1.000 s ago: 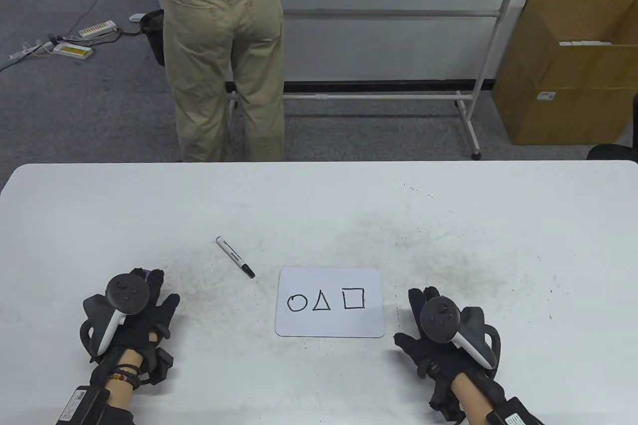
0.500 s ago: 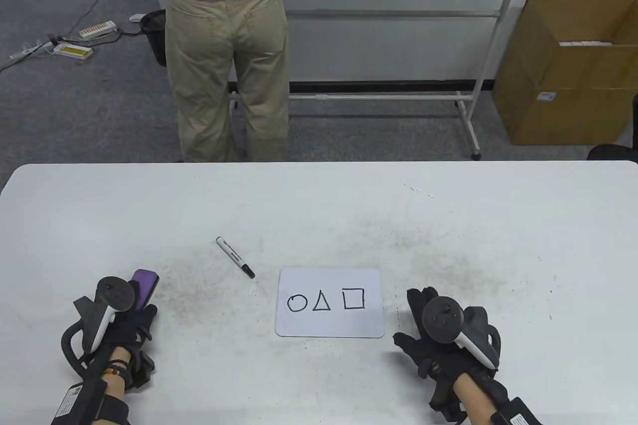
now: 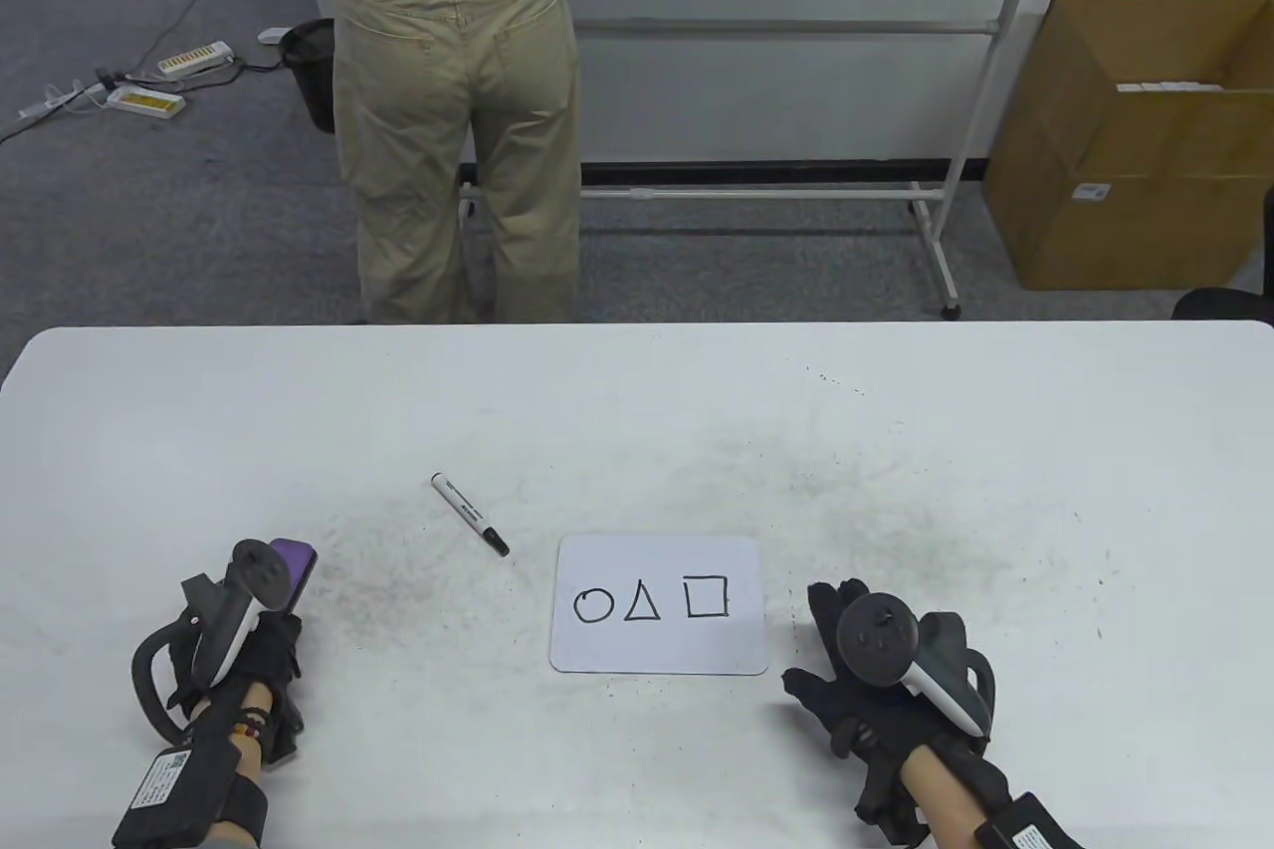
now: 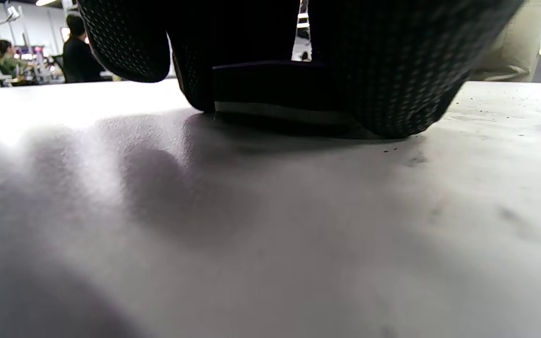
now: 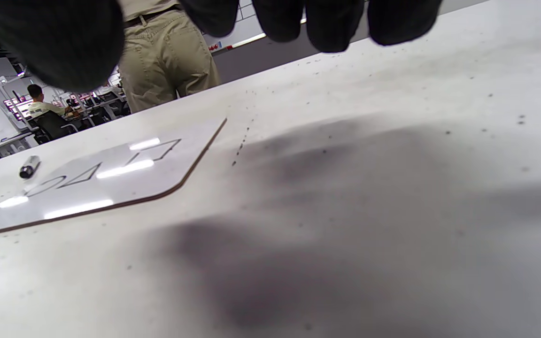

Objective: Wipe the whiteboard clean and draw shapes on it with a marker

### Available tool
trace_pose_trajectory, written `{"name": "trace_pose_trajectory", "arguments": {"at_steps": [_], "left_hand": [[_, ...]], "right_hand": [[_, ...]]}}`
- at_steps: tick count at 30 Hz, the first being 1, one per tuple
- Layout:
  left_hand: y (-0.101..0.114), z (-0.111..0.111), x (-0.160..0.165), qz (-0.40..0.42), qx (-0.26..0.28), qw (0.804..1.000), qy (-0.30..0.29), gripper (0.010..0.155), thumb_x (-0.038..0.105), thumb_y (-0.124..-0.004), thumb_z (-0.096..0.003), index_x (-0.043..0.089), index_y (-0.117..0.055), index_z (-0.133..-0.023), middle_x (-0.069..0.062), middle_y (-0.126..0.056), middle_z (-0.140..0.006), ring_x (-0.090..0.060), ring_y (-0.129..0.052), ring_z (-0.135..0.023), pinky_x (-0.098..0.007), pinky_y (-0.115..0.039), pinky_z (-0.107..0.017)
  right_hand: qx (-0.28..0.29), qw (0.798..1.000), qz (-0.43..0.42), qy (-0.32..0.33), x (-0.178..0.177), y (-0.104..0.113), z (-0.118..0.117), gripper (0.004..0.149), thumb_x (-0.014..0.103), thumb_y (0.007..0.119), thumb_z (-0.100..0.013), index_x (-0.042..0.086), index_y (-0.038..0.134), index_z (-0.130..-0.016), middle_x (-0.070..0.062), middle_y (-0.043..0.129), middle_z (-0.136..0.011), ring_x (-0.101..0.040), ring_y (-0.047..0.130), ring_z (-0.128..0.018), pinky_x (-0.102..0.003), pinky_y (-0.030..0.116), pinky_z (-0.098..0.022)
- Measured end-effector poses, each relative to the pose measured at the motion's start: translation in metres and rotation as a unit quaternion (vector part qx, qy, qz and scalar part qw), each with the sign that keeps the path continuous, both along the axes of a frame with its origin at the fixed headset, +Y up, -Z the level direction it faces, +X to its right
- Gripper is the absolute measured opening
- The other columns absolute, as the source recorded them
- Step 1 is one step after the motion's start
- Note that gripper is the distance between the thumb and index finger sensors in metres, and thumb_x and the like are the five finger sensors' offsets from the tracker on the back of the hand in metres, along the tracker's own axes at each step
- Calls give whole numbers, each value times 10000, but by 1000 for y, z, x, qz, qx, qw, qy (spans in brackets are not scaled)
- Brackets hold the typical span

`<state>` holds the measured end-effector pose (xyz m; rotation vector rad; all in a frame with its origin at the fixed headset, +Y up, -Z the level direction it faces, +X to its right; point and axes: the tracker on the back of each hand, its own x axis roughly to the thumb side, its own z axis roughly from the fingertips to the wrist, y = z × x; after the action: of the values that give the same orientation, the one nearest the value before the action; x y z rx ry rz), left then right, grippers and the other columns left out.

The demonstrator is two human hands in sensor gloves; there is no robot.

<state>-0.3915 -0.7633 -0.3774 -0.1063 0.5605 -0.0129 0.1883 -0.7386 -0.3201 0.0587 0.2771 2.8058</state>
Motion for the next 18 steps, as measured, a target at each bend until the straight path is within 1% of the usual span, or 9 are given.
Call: {"name": "trace_pose_trajectory", "arguments": {"at_steps": [2,5,8,13,14,18], "left_hand": [[1,-1,3,-11,-3,1000,-7,572,425,-885,-353,377,-705,-894,-74,-763,-1068,-307,-890,-907,-510,-766,-683],[3,-1,7,-11,1,1000,-16,586,418,-872,-363,356,-706,-921,-114,-759,-1064,-334,-891,-895,-524,-766,-675],[11,0,15,21,16,999,-35,594,413,-868,-370,366,-708,-940,-116,-740,-1074,-345,-865,-905,-529,-748,-681],[35,2,55,31,67,991,-115,609,416,-863,-372,387,-683,-953,-105,-714,-1088,-343,-839,-922,-531,-734,-689],[40,3,68,29,71,987,-140,611,420,-862,-369,392,-681,-953,-98,-716,-1088,-337,-840,-924,-529,-735,-692],[52,9,103,25,91,973,-211,615,424,-863,-367,398,-680,-954,-89,-713,-1091,-330,-839,-927,-528,-731,-696]], "right_hand": [[-1,1000,3,1,-1,0,-1,901,608,758,-360,256,354,-1084,-125,351,-1157,-426,454,-1090,-602,494,-739],[4,1000,-4,2,-2,2,-3,901,604,764,-360,256,356,-1084,-127,348,-1158,-426,453,-1091,-605,491,-739],[16,1000,-3,7,-6,6,-7,904,598,779,-357,254,368,-1085,-121,360,-1159,-426,458,-1093,-609,492,-738],[5,999,33,28,-20,4,-23,935,602,799,-343,251,353,-1085,-112,347,-1163,-418,449,-1101,-613,485,-743],[0,999,38,36,-24,1,-30,942,605,802,-340,252,346,-1086,-106,342,-1164,-415,445,-1102,-613,482,-744],[-17,997,57,53,-37,-13,-48,958,615,805,-326,249,345,-1083,-101,344,-1163,-412,443,-1102,-616,477,-744]]}}
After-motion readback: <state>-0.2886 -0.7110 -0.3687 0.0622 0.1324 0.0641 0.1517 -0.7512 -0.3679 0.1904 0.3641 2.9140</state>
